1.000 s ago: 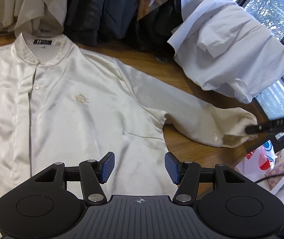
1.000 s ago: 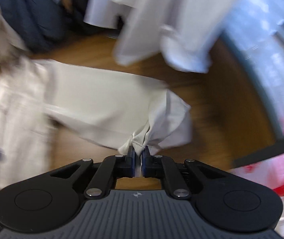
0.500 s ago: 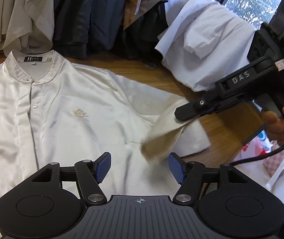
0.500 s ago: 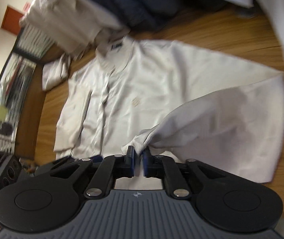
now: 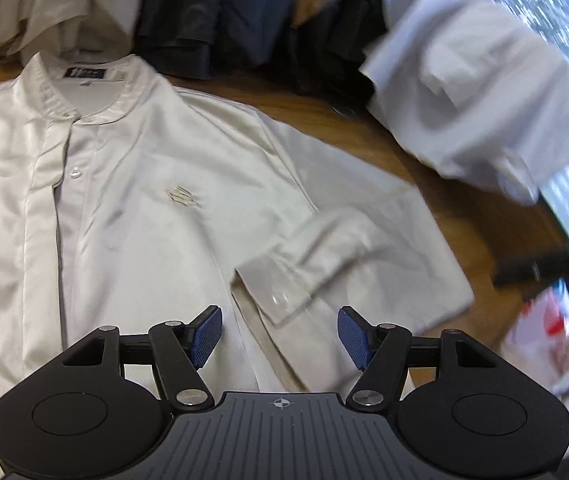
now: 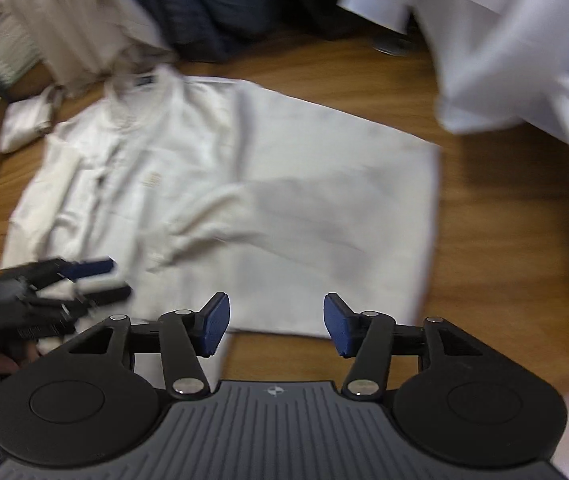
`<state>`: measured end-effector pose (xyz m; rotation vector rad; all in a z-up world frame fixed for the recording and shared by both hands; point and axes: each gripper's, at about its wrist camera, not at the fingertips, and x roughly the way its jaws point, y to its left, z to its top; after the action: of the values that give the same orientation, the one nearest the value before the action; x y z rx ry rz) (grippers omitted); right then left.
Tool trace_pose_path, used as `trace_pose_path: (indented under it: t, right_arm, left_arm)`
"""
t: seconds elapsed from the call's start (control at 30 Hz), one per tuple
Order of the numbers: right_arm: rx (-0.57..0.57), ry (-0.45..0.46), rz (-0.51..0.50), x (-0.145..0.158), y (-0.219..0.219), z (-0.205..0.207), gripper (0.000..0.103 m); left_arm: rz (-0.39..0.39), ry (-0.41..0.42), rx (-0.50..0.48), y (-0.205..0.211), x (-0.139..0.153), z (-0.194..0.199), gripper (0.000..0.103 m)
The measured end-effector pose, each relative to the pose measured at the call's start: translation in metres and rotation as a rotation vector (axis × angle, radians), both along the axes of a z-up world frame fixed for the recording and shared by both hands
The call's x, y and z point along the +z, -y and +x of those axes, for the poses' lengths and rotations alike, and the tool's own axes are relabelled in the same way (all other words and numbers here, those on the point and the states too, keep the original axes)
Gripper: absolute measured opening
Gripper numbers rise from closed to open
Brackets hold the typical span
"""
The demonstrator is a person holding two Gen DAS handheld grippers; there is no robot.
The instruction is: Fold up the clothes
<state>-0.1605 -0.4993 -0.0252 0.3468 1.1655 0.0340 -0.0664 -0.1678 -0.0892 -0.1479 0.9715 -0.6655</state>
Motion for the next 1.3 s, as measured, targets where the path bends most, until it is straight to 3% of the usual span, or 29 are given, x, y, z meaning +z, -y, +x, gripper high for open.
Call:
trace_pose_path:
  t: [0.1,0.33,0.43,0.5,0.57,0.63,1.0,1.03,1.1,1.17,1.3]
  right_arm:
    - [-0.055,-0.012,-0.004,-0.007,0.015,-0.014,0.059]
    - [-0.107,-0.019,-0.033,-0.010,0.023,-0.031,0.060]
    - [-0.122,-0.012,-0.037,-0.009,0.026,-0.036,0.063]
    - [-0.125,-0.011,-0.043,-0.011,0.026,-0.038,0.064]
    - [-0.127,-0.016,-0.051,-0.014,0.026,-0.040,0.064]
    - [-0.128,-0.023,-0.061,-0.018,0.024,-0.041,0.064]
    - [-0.134,-0.017,-0.064,-0.033,0.022,-0.035,0.064]
    - [-0.136,-0.013,-0.068,-0.034,0.023,-0.033,0.064]
    - [-0.140,-0.007,-0.077,-0.037,0.025,-0.029,0.064]
    - [-0.145,0.003,-0.087,-0.041,0.029,-0.023,0.064]
    - [-0.164,0.036,-0.113,-0.045,0.041,-0.011,0.064]
  left_arm:
    - [-0.014,-0.011,0.037,0.000,-0.005,0.012,0.066]
    - [-0.032,-0.038,0.014,0.012,-0.012,0.025,0.062]
    - [-0.017,-0.035,0.027,0.015,-0.015,0.023,0.042]
    - [-0.007,-0.040,0.042,0.012,-0.016,0.023,0.013]
    - [-0.005,-0.048,0.057,0.009,-0.015,0.023,0.002]
    - [-0.022,-0.044,0.065,0.005,-0.007,0.021,0.002]
    - [0.053,-0.040,0.055,0.007,0.002,0.018,0.004]
    - [0.054,-0.045,0.052,0.007,0.002,0.018,0.006]
    - [0.056,-0.052,0.056,0.006,0.002,0.020,0.025]
    - [0.057,-0.040,0.065,0.005,0.002,0.023,0.033]
    - [0.067,-0.025,0.099,0.000,0.006,0.031,0.033]
